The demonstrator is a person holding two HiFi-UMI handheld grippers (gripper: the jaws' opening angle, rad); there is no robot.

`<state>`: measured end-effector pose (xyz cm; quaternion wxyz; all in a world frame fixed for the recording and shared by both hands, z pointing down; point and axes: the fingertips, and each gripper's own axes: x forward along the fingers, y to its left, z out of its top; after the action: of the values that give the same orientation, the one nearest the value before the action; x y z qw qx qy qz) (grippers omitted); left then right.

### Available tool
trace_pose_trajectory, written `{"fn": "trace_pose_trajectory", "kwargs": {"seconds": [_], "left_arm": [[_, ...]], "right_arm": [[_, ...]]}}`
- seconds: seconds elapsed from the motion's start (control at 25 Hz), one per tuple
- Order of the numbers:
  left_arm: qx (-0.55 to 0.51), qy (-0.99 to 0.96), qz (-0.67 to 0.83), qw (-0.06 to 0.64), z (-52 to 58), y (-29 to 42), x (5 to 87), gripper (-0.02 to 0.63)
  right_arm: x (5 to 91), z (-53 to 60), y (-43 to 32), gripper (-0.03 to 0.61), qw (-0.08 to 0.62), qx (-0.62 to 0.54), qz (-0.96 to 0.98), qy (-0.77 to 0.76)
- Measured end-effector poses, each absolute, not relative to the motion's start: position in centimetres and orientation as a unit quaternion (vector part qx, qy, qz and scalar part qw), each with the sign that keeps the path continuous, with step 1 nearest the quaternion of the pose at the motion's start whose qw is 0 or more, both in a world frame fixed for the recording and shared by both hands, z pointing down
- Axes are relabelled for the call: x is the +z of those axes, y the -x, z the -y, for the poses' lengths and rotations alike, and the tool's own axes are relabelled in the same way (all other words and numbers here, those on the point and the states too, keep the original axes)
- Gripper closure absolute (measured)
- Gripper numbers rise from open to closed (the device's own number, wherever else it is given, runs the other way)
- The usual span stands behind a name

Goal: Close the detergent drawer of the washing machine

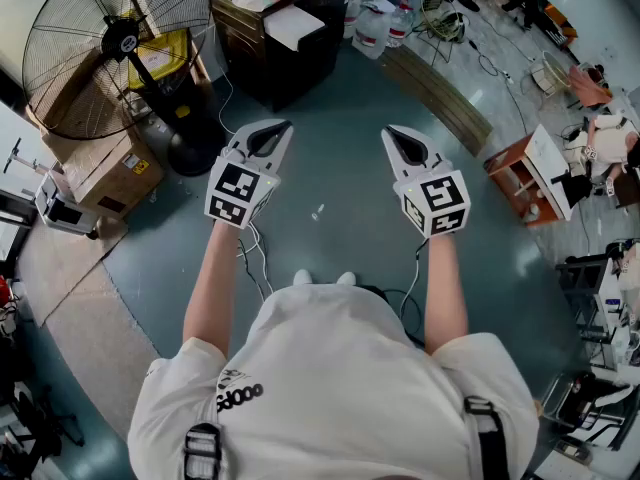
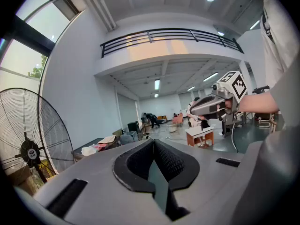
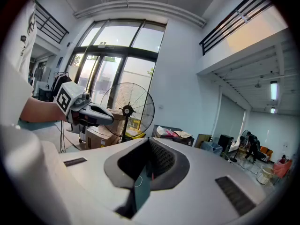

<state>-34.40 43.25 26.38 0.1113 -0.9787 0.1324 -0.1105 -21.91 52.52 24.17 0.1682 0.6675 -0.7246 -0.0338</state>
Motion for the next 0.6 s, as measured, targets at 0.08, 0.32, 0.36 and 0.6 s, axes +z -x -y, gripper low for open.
{"fn": "trace_pose_trajectory", "kwargs": {"seconds": [0.08, 0.32, 0.36, 0.6], "left_arm": [[-0.112, 0.979, -0.131, 0.112, -43.1, 34.7, 26.4, 0.595], [-0.115, 0.978, -0.132, 0.112, -42.0, 35.4, 26.4, 0.595], [-0.115, 0.978, -0.133, 0.113, -41.8, 35.4, 26.3, 0.595], [-0.118, 0.977, -0.138, 0.113, -40.1, 35.2, 26.5, 0.595]], "right_arm": [[24.2, -52.3, 22.3, 0.581, 0.17, -0.032, 0.725, -0.667], [23.6, -51.9, 23.3, 0.581, 0.134, -0.024, 0.74, -0.659], [23.4, -51.6, 23.3, 0.581, 0.126, -0.023, 0.743, -0.657], [23.1, -49.7, 22.7, 0.581, 0.099, -0.015, 0.752, -0.651]]}}
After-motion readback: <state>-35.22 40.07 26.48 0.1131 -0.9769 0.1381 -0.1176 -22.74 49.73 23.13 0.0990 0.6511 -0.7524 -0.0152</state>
